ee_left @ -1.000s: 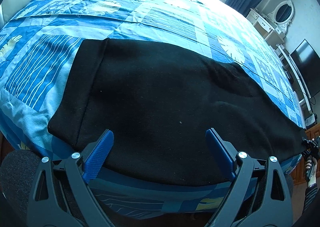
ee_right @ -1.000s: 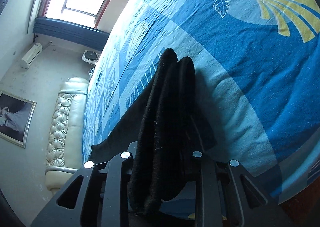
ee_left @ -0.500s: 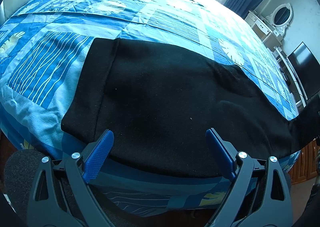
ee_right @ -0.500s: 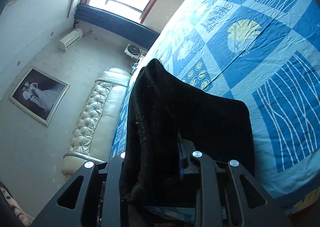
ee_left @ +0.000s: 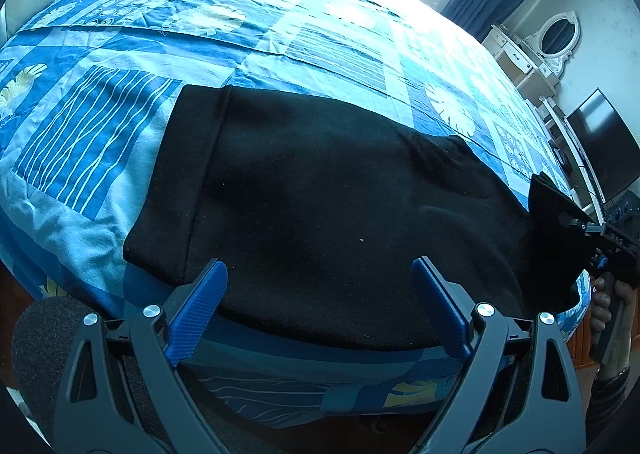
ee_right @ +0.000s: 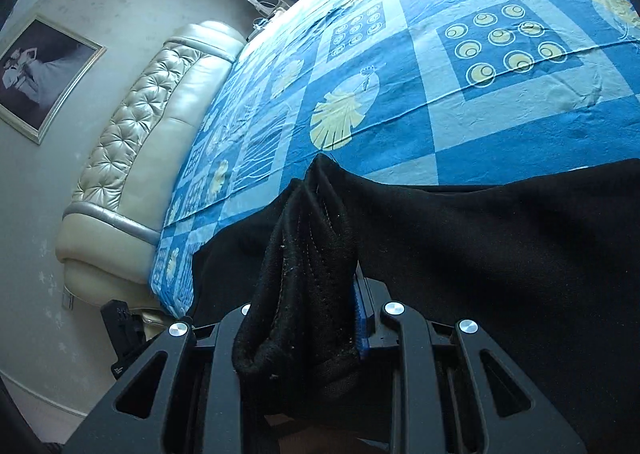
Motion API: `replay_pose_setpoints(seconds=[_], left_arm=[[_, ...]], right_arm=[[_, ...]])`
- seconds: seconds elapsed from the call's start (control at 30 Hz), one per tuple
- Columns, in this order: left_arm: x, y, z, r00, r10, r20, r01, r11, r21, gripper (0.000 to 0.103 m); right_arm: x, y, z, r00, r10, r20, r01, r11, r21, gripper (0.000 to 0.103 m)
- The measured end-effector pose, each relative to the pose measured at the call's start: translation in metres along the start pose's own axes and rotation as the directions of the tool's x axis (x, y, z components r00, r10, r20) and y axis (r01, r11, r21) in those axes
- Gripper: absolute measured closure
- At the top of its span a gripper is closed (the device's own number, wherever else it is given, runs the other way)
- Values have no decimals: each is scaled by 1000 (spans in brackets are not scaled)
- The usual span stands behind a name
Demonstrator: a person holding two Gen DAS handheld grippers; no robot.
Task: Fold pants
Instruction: 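Release and regrasp the hem with the right gripper to straighten it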
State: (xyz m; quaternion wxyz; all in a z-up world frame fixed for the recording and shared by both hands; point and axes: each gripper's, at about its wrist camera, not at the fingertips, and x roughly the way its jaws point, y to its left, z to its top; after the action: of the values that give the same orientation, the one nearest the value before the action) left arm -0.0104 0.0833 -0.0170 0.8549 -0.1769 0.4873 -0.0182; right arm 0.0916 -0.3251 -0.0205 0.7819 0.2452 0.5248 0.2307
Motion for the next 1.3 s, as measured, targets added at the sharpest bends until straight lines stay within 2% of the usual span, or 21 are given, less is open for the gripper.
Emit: replay_pose_setpoints(seconds=[0.13, 0.33, 0.4, 0.5, 0.57, 0.7, 0.9, 0.97, 1.03, 1.1, 1.17, 1.3], left_arm=[[3, -2, -2, 1000, 12, -8, -12, 1000, 8, 10], [8, -5, -5, 999, 25, -22, -25, 999, 24, 10], [10, -7, -7, 999, 29, -27, -28, 999, 33, 10], [11, -10, -9, 999, 37, -26, -36, 998, 50, 10], [11, -11, -10, 999, 42, -24, -40, 997, 61, 10], [11, -12, -12, 999, 42, -30, -40, 997, 63, 10], [13, -14, -14, 998, 49, -30, -46, 996, 77, 10], [14, -15, -15, 998, 51, -31, -48, 995, 82, 10], [13, -15, -15, 998, 51, -31, -48, 995, 83, 10], [12, -14, -15, 998, 46, -31, -44, 996, 79, 10], [12, -13, -15, 999, 43, -31, -41, 996, 75, 10], [13, -14, -16, 998, 46, -34, -44, 997, 70, 10]], right_arm=[[30, 15, -14, 995, -97, -37, 94, 993, -72, 78], [47, 29, -24, 979, -198, -40, 188, 967, -173, 78], [46, 29, -25, 982, -186, -41, 177, 970, -168, 71], [47, 28, -26, 991, -126, -41, 120, 985, -124, 58], [48, 29, -29, 994, -94, -47, 89, 991, -104, 55], [50, 32, -37, 996, -31, -85, 24, 996, -88, 53], [54, 44, -49, 994, -10, -110, -4, 992, -128, 44], [50, 45, -49, 995, -4, -104, -10, 991, -136, 44], [39, 44, -45, 993, 52, -110, -65, 990, -122, 44], [15, 36, -35, 992, 102, -67, -109, 987, -116, 44], [-22, 15, -21, 993, 112, 25, -109, 991, -81, 44], [-98, -63, 1, 971, 64, 232, -87, 992, 90, 44]])
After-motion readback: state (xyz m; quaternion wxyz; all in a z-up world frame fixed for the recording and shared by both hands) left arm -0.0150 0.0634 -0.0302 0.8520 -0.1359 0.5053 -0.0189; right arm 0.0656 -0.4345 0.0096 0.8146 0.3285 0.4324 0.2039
